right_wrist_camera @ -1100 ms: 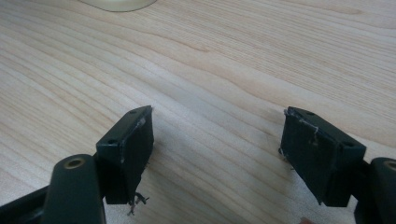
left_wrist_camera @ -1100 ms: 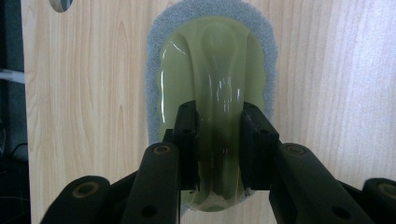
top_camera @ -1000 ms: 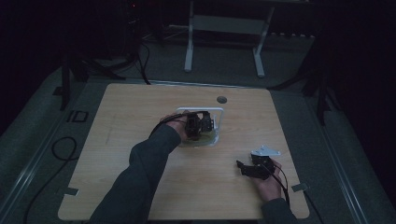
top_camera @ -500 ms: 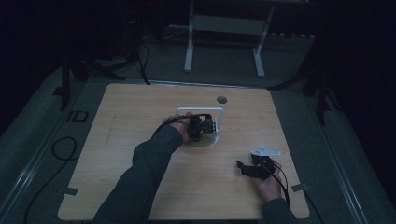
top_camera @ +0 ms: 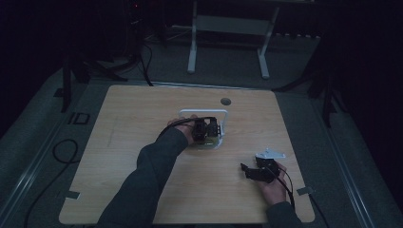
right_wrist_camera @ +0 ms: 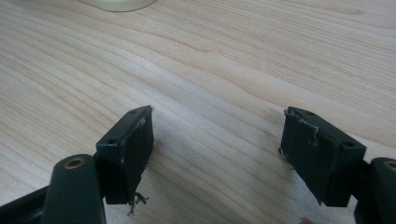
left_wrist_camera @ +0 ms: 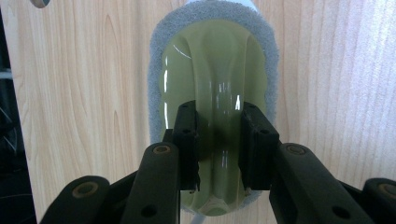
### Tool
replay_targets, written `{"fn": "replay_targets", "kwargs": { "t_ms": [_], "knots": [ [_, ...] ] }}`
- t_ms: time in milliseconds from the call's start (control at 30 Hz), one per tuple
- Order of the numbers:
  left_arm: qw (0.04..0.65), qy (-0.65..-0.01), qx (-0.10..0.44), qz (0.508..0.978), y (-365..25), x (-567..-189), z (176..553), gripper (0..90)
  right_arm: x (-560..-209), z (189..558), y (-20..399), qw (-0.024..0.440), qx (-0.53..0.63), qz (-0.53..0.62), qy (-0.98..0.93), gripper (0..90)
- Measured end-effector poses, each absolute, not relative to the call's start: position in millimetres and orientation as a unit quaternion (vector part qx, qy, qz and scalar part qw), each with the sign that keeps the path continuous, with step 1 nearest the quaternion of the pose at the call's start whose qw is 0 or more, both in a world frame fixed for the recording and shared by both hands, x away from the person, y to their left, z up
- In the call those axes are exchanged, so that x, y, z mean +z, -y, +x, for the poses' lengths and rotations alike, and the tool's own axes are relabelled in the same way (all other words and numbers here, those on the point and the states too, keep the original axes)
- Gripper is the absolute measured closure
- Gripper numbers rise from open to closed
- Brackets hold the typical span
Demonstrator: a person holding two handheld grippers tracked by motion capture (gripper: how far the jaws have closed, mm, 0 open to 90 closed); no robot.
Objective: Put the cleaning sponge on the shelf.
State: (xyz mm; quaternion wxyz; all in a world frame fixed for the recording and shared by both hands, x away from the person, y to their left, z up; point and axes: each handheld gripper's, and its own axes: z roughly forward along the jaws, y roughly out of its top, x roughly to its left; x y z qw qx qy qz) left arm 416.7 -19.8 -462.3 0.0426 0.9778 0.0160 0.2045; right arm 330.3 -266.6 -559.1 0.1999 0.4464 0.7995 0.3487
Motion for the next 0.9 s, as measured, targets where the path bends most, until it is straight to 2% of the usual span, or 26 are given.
{"fn": "replay_targets", "kwargs": {
  "t_ms": [667,900],
  "knots": [
    [0.050,-0.010,0.263,0.963,19.4,-475.2,420.0,70.9,-559.1,330.4,266.6,0.200,0.349,0.446,-0.800,25.0],
    [0.059,-0.009,0.258,0.964,20.3,-474.3,418.5,60.4,-559.1,330.4,266.6,0.200,0.349,0.445,-0.800,25.0]
  ]
}}
